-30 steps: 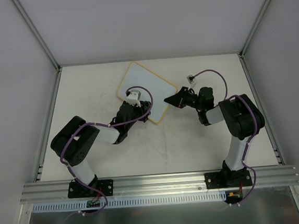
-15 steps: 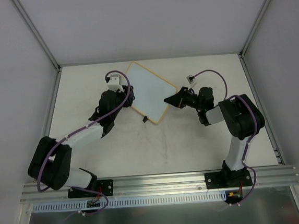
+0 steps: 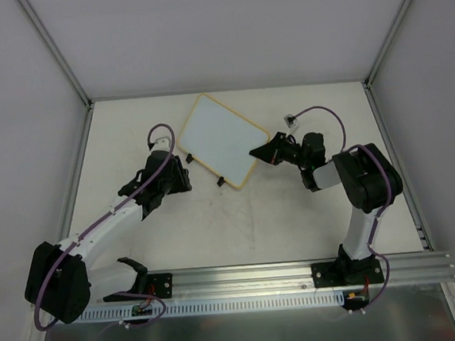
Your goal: Erase the whiteboard
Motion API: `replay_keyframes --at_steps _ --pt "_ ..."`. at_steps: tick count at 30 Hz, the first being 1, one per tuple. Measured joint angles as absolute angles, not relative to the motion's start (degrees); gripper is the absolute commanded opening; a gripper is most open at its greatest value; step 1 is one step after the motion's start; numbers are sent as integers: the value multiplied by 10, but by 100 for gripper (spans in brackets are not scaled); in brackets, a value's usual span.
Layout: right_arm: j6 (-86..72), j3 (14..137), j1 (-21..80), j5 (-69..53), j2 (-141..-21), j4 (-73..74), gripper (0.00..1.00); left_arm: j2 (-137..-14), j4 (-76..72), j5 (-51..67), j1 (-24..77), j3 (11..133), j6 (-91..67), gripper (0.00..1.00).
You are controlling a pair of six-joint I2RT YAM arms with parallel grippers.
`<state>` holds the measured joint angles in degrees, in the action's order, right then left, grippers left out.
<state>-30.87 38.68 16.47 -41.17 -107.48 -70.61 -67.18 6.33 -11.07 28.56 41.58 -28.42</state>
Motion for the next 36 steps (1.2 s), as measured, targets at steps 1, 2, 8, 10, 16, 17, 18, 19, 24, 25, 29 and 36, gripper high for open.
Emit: replay_keyframes --at_steps 1,2,8,10,16,17,18,19,24,25,29,36 --pt "-309 387 165 -412 -1075 -706 0 -672 78 -103 286 404 -292 0" --pt "-309 387 165 -412 -1075 -706 0 -672 90 -91 286 391 -298 0" --pt "-309 387 165 -412 -1075 -706 1 -678 129 -61 286 349 -316 16" --pt "-309 387 165 -412 -1075 -706 0 -692 131 -53 286 347 -319 19" --pt "-309 387 165 -412 -1075 -706 1 -728 132 -45 286 343 -321 28" --pt "-309 387 165 -412 -1075 -706 1 -732 132 -44 286 343 -320 29" --pt "-309 387 165 -412 -1075 -706 1 -736 131 -44 286 343 -320 32" --pt "-309 387 165 -412 -1075 -706 1 -740 130 -44 286 343 -320 33" --pt "-309 387 165 -412 -1075 -706 4 -757 121 -39 286 346 -320 52" --pt "-309 387 165 -412 -1075 -706 5 -757 119 -39 286 347 -320 55" --pt "-309 387 165 -412 -1075 -706 6 -748 123 -36 286 347 -320 57" --pt "-311 387 165 -413 -1075 -715 36 -701 129 -36 286 347 -320 58"
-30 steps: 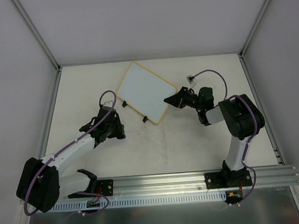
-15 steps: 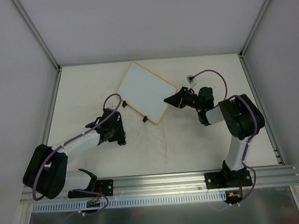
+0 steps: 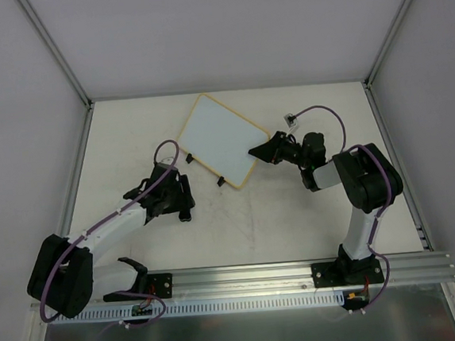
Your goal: Erase the whiteboard
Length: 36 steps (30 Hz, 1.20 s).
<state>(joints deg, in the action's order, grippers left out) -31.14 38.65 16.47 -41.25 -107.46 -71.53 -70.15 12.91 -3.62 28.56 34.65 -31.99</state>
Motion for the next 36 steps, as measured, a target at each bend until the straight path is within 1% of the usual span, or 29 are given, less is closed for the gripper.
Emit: replay_keyframes --at_steps 1,2,5,7,8,10,11,14,15,16,17,24,26,28,29,32,36 --pt "-312 387 165 -413 -1075 -718 39 -691 130 -36 286 346 -320 58" --pt "-313 387 164 -413 -1074 -721 45 -679 130 -36 286 345 -319 58" --pt "-312 387 164 -414 -1074 -728 51 -633 132 -41 286 337 -316 62" --pt "-311 387 164 -413 -1074 -731 53 -599 133 -48 286 331 -312 63" --pt "-311 387 163 -413 -1073 -731 57 -585 133 -50 286 330 -311 66" --pt "-310 386 163 -413 -1072 -732 62 -562 135 -53 286 328 -306 68" --pt "-310 385 162 -412 -1071 -733 67 -551 135 -55 286 328 -305 72" --pt "-309 377 157 -408 -1064 -735 75 -528 136 -65 286 328 -302 80" --pt "-309 371 154 -405 -1059 -734 77 -521 136 -67 286 326 -301 92" --pt "-307 360 148 -400 -1050 -735 78 -510 136 -69 286 322 -296 96" --pt "-305 352 144 -397 -1043 -735 79 -498 138 -72 286 318 -295 98" --pt "-284 276 118 -360 -945 -735 84 -387 150 -87 286 291 -288 99" --pt "-280 261 116 -349 -919 -738 92 -355 151 -91 286 287 -285 99" --pt "-281 243 107 -330 -898 -740 95 -326 151 -93 286 284 -278 99" --pt "-282 231 103 -320 -889 -741 99 -318 152 -93 286 283 -275 99" --pt "-283 168 91 -285 -838 -739 99 -310 152 -94 286 279 -264 99" --pt "-288 82 85 -261 -710 -715 99 -314 154 -94 286 263 -251 99"
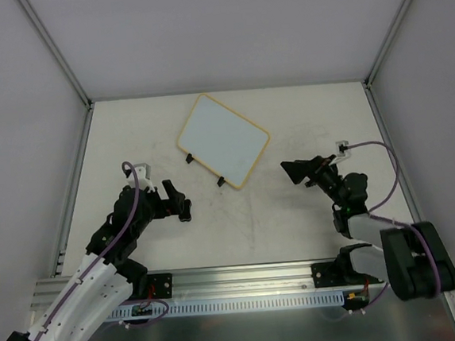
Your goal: Erase the whiteboard
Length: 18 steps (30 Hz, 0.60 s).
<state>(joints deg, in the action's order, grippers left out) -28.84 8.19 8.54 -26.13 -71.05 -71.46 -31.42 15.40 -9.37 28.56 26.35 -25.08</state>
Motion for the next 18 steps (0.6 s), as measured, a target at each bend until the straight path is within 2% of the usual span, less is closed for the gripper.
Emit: replay_keyframes --at_steps 4,10,13,18 --pt "-274 73 79 -251 -513 -587 99 -307 157 -84 286 249 -241 99" --pt "-191 88 77 -209 -212 -287 99 -249 157 -79 286 236 -236 99" --pt "-159 88 77 -181 -134 -173 99 -229 156 -79 286 231 -236 99" --pt "-145 72 77 -166 -110 -77 99 -225 153 -80 286 215 -240 99"
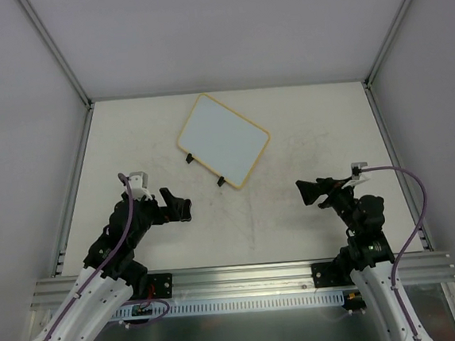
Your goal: Erase the whiteboard
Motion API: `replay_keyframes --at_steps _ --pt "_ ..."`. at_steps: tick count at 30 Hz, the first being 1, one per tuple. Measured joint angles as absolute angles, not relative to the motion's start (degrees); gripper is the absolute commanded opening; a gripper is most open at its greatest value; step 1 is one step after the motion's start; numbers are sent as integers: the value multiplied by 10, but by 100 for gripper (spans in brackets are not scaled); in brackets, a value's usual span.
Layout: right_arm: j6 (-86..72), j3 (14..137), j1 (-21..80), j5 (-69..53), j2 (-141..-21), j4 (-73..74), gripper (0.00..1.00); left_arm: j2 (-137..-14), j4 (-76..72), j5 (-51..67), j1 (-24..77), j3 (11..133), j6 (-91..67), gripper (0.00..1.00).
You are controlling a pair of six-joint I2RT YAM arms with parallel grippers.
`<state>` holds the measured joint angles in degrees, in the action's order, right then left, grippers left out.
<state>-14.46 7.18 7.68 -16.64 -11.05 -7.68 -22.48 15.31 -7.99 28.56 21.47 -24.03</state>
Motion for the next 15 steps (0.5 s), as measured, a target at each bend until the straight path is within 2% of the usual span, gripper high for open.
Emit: replay_keyframes --at_steps 6,15 --pt "-143 38 77 -158 -97 -22 99 -221 152 -80 286 192 -244 99" --pt "-143 38 77 -158 -89 -21 99 -216 140 -80 286 191 -244 99"
